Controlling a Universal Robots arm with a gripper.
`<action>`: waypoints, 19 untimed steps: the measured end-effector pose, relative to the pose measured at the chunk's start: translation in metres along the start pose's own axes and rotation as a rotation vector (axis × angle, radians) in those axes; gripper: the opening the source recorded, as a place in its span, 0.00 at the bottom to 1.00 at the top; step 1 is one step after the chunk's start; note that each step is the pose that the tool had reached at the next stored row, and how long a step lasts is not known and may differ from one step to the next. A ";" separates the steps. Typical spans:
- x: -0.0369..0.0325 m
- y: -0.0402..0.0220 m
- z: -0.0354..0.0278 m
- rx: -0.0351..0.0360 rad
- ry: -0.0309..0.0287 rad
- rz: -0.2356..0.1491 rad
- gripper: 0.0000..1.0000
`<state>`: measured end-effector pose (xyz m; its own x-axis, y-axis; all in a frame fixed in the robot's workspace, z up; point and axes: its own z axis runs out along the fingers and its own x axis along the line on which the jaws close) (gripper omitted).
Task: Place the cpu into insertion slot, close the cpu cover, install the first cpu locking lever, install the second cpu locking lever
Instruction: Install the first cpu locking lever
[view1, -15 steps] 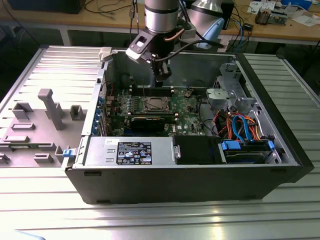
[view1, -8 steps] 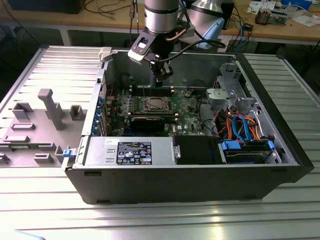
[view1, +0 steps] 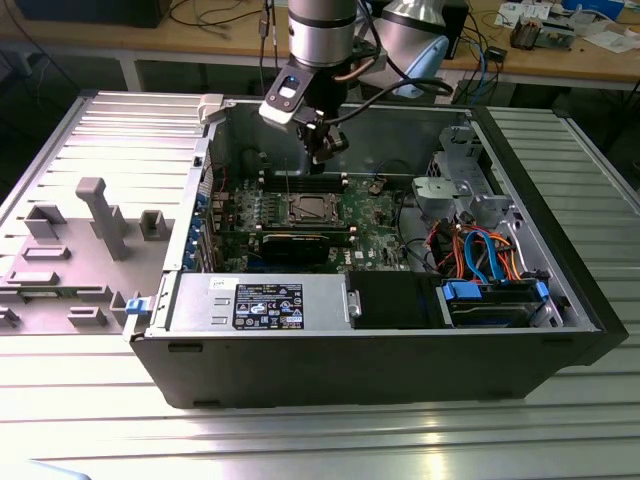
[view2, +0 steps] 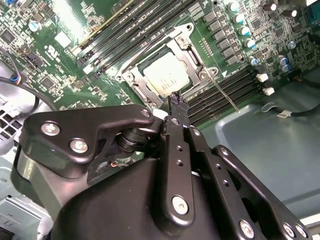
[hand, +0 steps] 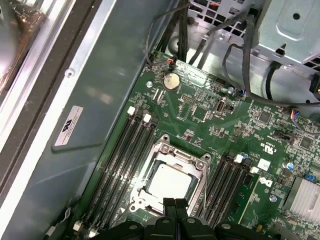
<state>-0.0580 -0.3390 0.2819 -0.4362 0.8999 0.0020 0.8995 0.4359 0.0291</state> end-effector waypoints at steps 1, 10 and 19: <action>0.0000 0.0000 0.0000 0.0000 0.0002 -0.010 0.11; 0.0001 -0.0002 0.0001 0.0010 0.0008 -0.082 0.11; 0.0001 -0.0002 0.0002 0.0012 0.0015 -0.119 0.11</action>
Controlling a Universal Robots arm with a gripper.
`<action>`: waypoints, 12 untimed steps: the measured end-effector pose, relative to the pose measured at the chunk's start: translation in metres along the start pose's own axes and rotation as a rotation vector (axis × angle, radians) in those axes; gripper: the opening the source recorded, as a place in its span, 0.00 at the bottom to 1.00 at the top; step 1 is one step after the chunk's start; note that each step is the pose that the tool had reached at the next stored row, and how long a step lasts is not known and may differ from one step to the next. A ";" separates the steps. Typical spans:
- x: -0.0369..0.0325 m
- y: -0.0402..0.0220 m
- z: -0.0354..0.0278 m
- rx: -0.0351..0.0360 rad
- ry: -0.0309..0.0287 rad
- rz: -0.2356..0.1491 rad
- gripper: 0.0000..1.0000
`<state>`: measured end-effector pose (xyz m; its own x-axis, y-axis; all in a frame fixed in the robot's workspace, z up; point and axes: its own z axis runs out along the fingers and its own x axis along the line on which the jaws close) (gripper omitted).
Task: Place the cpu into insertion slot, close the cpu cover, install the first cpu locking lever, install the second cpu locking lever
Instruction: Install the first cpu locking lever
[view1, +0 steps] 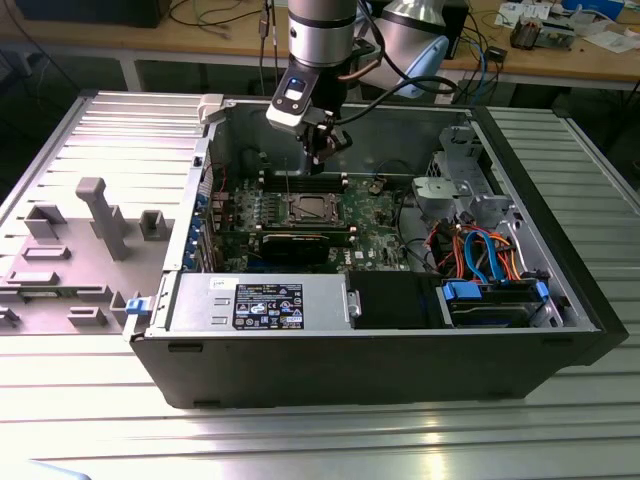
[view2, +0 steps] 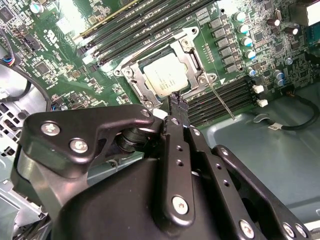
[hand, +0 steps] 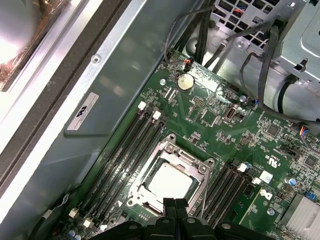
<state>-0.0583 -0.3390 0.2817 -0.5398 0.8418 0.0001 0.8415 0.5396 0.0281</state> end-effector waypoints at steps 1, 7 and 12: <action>0.0000 0.0000 0.0000 0.0000 0.0000 0.000 0.11; 0.0000 0.0000 0.0000 0.0000 0.0000 0.000 0.11; 0.0000 0.0000 -0.0003 -0.0001 0.0000 -0.001 0.11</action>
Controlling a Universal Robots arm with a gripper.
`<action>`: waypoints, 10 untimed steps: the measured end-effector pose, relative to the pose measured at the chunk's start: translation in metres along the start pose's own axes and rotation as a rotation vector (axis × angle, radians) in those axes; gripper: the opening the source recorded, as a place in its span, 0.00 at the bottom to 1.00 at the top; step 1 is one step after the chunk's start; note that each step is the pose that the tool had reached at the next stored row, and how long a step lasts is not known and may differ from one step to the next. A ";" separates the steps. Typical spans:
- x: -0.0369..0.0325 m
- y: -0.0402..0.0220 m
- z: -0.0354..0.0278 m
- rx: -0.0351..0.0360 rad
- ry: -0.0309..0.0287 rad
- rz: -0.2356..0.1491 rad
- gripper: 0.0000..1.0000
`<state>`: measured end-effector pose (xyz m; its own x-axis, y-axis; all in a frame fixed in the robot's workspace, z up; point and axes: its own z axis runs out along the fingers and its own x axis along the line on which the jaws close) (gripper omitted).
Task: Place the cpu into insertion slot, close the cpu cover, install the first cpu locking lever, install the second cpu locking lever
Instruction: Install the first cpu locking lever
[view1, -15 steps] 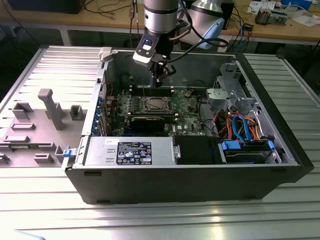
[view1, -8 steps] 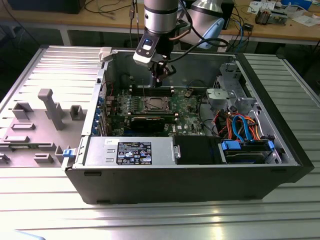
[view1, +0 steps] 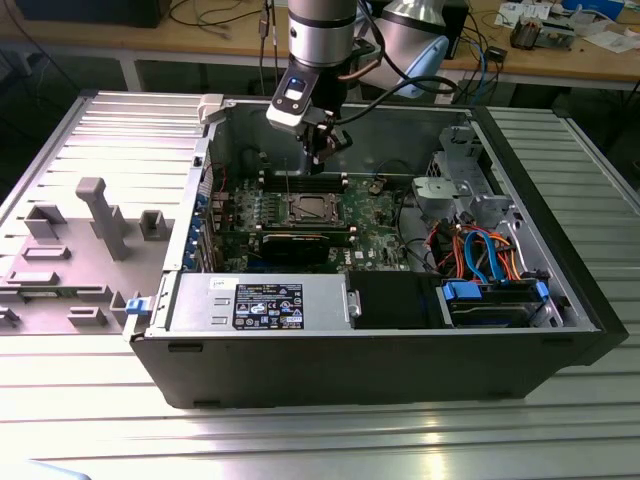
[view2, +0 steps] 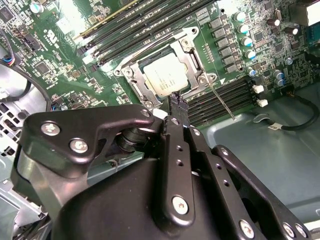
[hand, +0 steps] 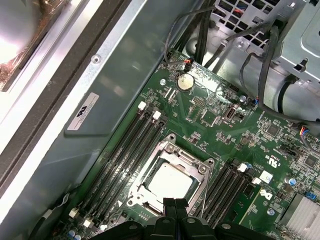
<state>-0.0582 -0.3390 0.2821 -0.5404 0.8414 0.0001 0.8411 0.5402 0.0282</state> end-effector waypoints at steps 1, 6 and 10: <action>0.0000 0.0000 -0.0001 0.0001 0.0000 -0.003 0.11; 0.0000 0.0000 -0.0001 0.0002 0.0018 -0.068 0.11; 0.0000 0.0000 0.0001 0.0001 0.0040 -0.142 0.11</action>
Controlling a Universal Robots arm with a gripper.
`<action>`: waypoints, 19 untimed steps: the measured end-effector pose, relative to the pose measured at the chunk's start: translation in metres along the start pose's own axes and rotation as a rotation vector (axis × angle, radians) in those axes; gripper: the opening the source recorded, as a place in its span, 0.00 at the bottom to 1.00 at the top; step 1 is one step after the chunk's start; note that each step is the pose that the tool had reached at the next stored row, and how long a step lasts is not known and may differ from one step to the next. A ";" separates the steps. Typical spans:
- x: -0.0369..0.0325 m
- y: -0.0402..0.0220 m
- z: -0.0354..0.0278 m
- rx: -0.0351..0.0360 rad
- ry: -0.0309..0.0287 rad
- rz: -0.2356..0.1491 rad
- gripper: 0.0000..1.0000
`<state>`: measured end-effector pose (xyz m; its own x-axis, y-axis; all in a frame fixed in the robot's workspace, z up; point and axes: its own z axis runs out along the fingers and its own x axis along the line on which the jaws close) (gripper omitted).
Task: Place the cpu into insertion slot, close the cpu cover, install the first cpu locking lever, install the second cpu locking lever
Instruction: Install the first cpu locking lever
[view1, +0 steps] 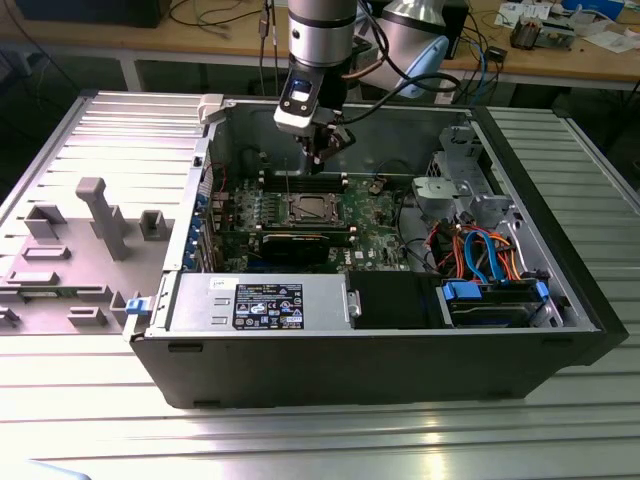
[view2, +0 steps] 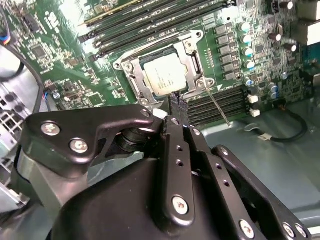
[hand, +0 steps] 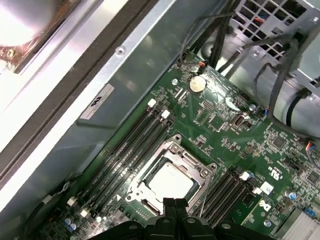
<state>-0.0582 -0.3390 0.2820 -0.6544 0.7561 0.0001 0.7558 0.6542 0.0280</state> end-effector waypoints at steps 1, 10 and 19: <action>0.0000 0.0000 0.0001 0.0000 0.0009 -0.030 0.11; 0.0000 0.0000 0.0002 0.0000 0.0027 -0.097 0.11; 0.0004 -0.0004 0.0002 -0.0019 0.0071 -0.181 0.11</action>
<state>-0.0588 -0.3390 0.2817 -0.7799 0.6259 0.0019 0.6257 0.7795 0.0301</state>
